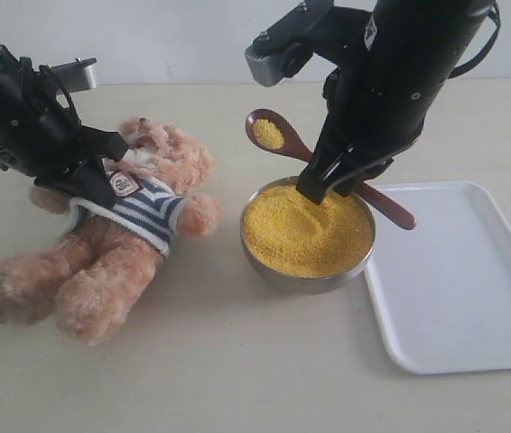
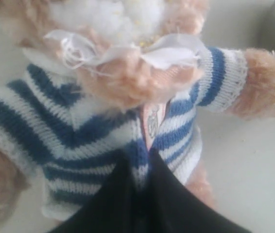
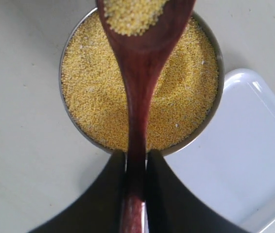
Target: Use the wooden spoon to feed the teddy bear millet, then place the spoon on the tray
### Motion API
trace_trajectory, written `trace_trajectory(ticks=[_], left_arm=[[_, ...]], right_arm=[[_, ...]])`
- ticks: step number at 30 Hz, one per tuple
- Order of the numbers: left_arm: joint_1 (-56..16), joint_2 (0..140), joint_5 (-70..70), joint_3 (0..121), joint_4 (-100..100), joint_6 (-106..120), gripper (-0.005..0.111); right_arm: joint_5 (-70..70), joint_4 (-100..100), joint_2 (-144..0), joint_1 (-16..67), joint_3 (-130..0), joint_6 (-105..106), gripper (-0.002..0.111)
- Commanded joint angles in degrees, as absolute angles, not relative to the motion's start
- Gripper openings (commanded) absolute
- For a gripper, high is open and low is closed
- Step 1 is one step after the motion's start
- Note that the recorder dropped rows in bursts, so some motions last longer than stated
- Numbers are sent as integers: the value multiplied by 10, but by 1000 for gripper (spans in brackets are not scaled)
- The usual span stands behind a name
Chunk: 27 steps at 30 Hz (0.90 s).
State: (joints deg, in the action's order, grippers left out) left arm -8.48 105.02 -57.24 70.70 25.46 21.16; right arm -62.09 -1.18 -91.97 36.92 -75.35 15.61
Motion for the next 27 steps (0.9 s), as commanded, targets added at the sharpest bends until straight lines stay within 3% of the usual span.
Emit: trace_trajectory(ticks=[1, 6, 11, 13, 27], left_arm=[[-87, 1043, -574, 705, 254, 214, 4], [-87, 1043, -550, 705, 254, 214, 10], [-87, 1043, -541, 705, 258, 213, 59], [-87, 1043, -541, 705, 259, 203, 70], [-87, 977, -539, 734, 255, 206, 77]], right_arm=[[-623, -22, -912, 371, -756, 148, 0], [-623, -22, -912, 371, -756, 148, 0], [-623, -22, -910, 371, -756, 145, 0], [-623, -22, -910, 371, -756, 145, 0], [-620, -22, -910, 371, -756, 146, 0]])
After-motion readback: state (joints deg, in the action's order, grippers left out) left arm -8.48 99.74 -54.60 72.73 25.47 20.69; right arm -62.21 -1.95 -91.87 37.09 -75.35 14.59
